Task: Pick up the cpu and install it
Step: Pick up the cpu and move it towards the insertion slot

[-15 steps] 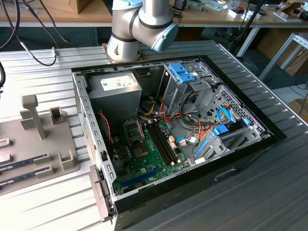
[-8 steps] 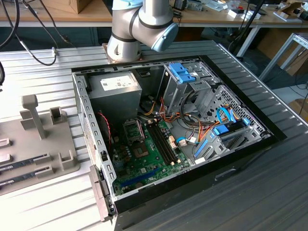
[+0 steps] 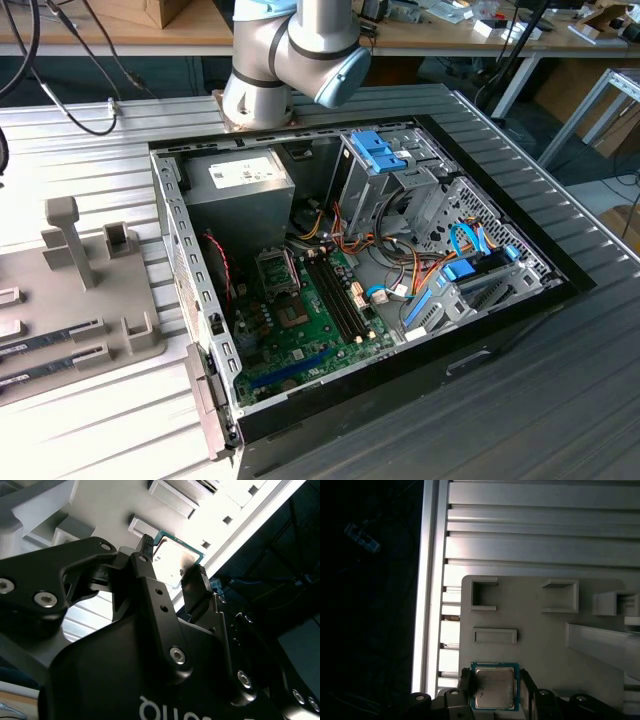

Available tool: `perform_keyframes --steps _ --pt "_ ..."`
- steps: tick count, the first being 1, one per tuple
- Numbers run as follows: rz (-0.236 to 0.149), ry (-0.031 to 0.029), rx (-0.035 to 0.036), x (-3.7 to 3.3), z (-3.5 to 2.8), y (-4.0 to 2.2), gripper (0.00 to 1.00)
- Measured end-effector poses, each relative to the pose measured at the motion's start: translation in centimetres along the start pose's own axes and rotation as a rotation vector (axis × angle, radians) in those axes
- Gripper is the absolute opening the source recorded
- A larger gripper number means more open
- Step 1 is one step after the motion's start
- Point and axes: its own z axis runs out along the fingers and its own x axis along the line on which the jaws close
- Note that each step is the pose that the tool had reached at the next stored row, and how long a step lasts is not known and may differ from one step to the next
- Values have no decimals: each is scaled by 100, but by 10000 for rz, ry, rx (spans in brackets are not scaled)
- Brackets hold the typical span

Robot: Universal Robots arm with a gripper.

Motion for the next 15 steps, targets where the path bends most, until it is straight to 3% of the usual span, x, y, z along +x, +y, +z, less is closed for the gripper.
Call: perform_keyframes --steps 15 --pt "0 1 1 2 -68 2 47"
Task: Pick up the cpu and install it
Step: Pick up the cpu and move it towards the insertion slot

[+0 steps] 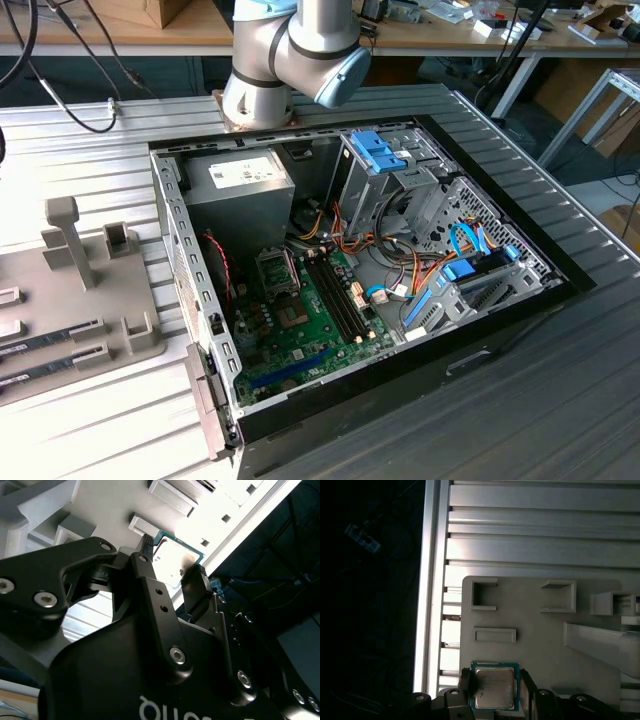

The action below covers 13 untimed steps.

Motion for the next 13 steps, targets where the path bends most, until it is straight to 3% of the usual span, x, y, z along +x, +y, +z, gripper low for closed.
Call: perform_keyframes --steps 6,10,13 --pt "0 0 0 1 -27 1 47" --pt "0 0 0 4 -93 3 47" --pt "0 -1 0 4 -106 3 47"
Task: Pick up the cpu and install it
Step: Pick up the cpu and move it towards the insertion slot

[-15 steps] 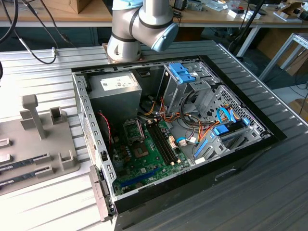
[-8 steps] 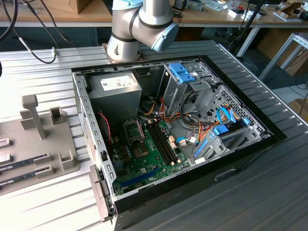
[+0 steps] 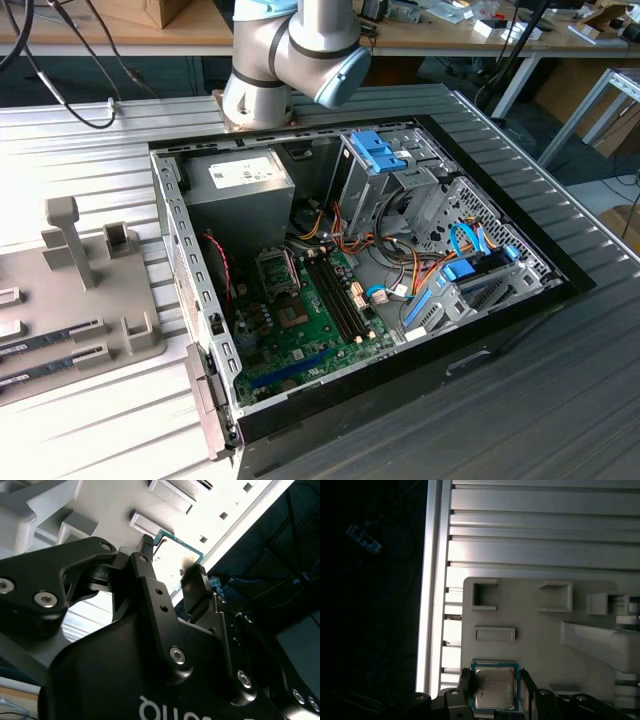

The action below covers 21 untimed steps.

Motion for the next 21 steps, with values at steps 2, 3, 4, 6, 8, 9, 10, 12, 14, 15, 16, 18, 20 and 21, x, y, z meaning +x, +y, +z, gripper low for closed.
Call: perform_keyframes --steps 2,3,4,6,8,9,10,12,14,15,16,18,20,21 --pt "0 0 0 0 -7 0 47" --pt "0 0 0 0 -11 0 47" --pt "0 0 0 1 -16 1 47" --pt "0 1 0 1 -25 1 47" --pt "0 0 0 1 -32 1 47" --pt "0 0 0 2 -36 1 47" --pt "0 1 0 2 -44 1 47" --pt "0 0 0 2 -51 2 47" --pt "0 -1 -1 2 -57 2 47" --pt "0 -1 0 2 -60 2 47" --pt "0 1 0 3 -64 2 47" --pt "0 1 0 3 -75 3 47" --pt "0 0 0 3 -83 3 47" --pt "0 0 0 3 -87 3 47"
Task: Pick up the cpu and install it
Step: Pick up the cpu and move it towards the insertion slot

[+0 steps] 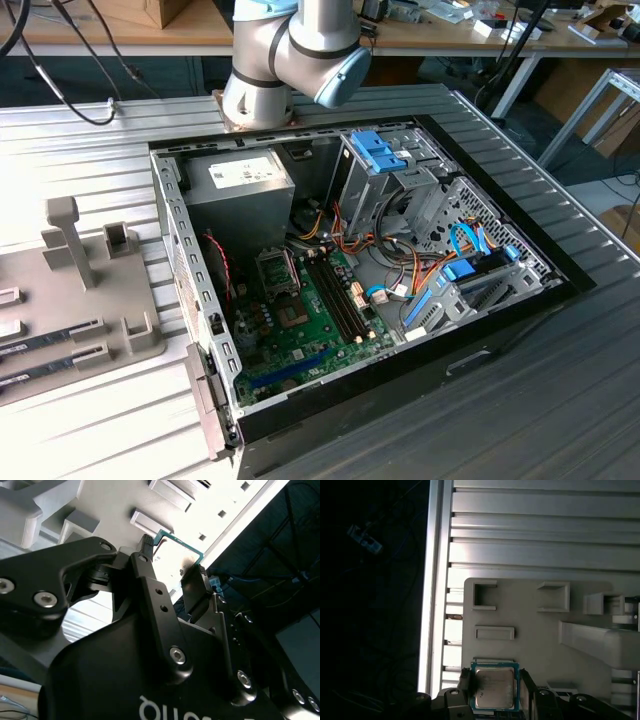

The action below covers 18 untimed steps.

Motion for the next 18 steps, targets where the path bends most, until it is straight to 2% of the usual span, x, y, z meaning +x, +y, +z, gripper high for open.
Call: perform_keyframes --steps 18 --pt "0 -1 0 3 -87 3 47"
